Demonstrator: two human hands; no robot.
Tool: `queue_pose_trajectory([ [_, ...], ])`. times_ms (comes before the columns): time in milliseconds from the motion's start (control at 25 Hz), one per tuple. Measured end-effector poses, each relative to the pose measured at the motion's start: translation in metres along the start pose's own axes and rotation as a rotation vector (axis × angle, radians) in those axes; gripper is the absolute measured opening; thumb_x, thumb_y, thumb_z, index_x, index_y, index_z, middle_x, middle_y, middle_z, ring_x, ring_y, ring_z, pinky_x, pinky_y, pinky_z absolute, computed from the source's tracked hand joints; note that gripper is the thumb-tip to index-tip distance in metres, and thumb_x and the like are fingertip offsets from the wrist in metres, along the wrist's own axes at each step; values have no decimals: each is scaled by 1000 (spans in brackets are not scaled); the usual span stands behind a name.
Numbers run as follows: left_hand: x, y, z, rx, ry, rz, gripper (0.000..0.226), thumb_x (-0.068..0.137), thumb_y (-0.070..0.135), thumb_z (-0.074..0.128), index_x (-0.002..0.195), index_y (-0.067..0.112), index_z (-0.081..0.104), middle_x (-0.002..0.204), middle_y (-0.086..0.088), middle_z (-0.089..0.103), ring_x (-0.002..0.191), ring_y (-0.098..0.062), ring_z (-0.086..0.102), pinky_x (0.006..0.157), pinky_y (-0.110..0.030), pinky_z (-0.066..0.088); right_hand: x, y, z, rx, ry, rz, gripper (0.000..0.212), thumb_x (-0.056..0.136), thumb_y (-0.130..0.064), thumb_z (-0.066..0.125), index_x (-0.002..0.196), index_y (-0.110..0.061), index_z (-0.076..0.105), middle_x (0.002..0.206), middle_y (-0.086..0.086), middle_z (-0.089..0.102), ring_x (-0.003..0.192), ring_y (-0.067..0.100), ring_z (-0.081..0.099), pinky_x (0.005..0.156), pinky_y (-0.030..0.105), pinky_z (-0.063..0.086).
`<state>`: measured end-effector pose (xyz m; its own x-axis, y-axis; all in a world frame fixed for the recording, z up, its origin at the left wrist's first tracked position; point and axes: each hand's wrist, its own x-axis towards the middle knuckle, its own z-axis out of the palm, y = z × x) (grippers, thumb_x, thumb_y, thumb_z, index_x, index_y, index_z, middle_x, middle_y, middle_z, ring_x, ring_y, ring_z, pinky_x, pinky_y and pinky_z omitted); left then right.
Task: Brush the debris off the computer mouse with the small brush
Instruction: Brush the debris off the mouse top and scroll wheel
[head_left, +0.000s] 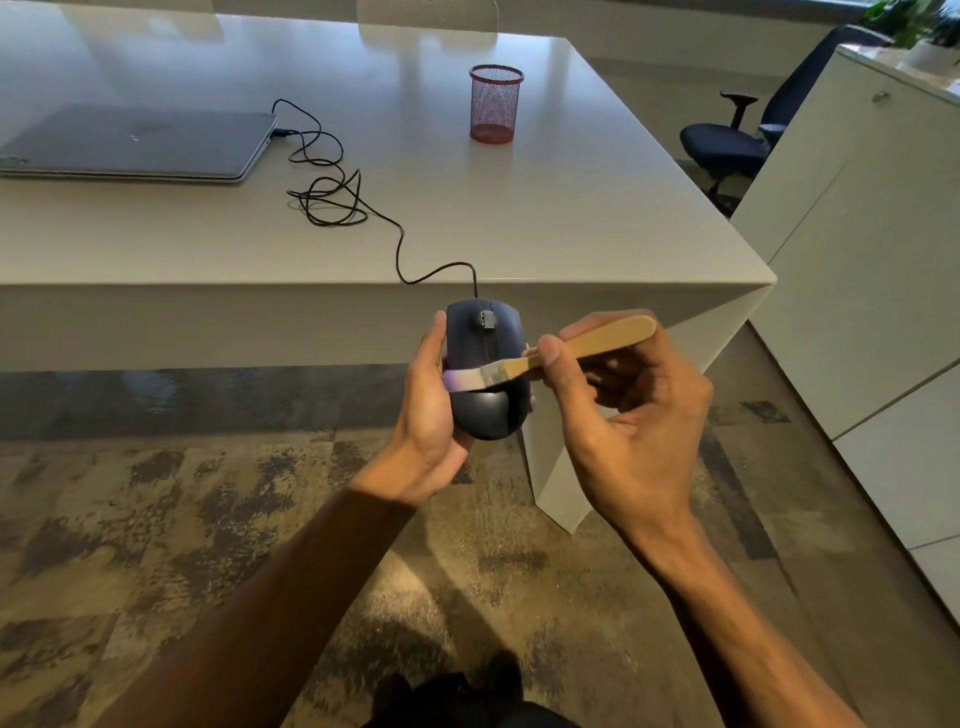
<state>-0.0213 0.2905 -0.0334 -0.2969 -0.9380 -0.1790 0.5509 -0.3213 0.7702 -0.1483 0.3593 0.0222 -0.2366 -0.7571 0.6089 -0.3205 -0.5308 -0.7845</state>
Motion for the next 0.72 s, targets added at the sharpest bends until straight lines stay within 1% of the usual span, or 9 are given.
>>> queue_pose_trajectory([
  [40, 1, 1, 0, -11, 6, -2, 68, 100, 56, 33, 137, 4, 54, 140, -31, 52, 129, -43, 51, 109, -55, 40, -3, 0, 0, -6, -8, -4, 9, 87, -11, 69, 94, -11, 63, 84, -8, 69, 77, 5, 74, 70, 12, 56],
  [80, 1, 2, 1, -31, 15, -8, 68, 99, 56, 34, 136, 3, 54, 138, -32, 53, 127, -42, 53, 110, -54, 41, -5, 0, -1, -11, -14, -10, 9, 87, -10, 69, 94, -11, 63, 84, -8, 69, 77, 4, 73, 69, 11, 56],
  [120, 1, 3, 1, -51, 29, -13, 66, 100, 55, 34, 134, 3, 56, 129, -30, 60, 119, -37, 59, 105, -50, 47, -7, 1, -3, -14, -20, -19, 9, 87, -10, 70, 93, -10, 63, 84, -9, 69, 77, 3, 73, 69, 11, 55],
  [200, 0, 7, 3, -67, 52, -17, 59, 101, 52, 33, 122, 6, 62, 102, -17, 70, 92, -23, 68, 83, -37, 57, -10, 2, -7, -22, -37, -50, 9, 86, -8, 70, 92, -10, 63, 85, -12, 68, 76, 0, 73, 69, 11, 55],
  [240, 0, 8, 4, -73, 45, -23, 56, 101, 51, 32, 117, 7, 63, 93, -12, 71, 83, -19, 68, 74, -33, 59, -11, 3, -11, -27, -51, -71, 10, 86, -8, 70, 92, -9, 64, 85, -12, 68, 76, 1, 73, 70, 12, 56],
  [280, 0, 8, 4, -89, 36, -32, 56, 102, 51, 31, 113, 7, 64, 87, -11, 71, 77, -18, 68, 68, -32, 59, -11, 4, -15, -35, -71, -93, 10, 86, -7, 71, 92, -9, 64, 86, -11, 69, 76, 3, 73, 70, 14, 57],
  [440, -3, 12, 8, -175, -21, -85, 58, 101, 52, 31, 116, 3, 59, 85, -11, 68, 74, -20, 65, 68, -32, 57, -8, 13, -29, -73, -124, -125, 11, 86, -10, 71, 95, -11, 64, 88, -8, 70, 79, 8, 74, 71, 17, 59],
  [560, -2, 13, 6, -197, -49, -79, 57, 103, 50, 30, 117, 3, 57, 86, -11, 68, 75, -20, 64, 68, -32, 58, -2, 21, -37, -118, -77, -99, 12, 88, -16, 70, 97, -15, 62, 90, -10, 69, 80, 8, 74, 72, 17, 59],
  [720, -3, 13, 7, -189, -76, -82, 56, 103, 50, 30, 118, 3, 57, 88, -11, 67, 72, -19, 65, 60, -31, 56, 2, 18, -44, -40, -18, -81, 11, 88, -14, 69, 97, -16, 62, 90, -2, 69, 81, 17, 74, 71, 25, 62],
])
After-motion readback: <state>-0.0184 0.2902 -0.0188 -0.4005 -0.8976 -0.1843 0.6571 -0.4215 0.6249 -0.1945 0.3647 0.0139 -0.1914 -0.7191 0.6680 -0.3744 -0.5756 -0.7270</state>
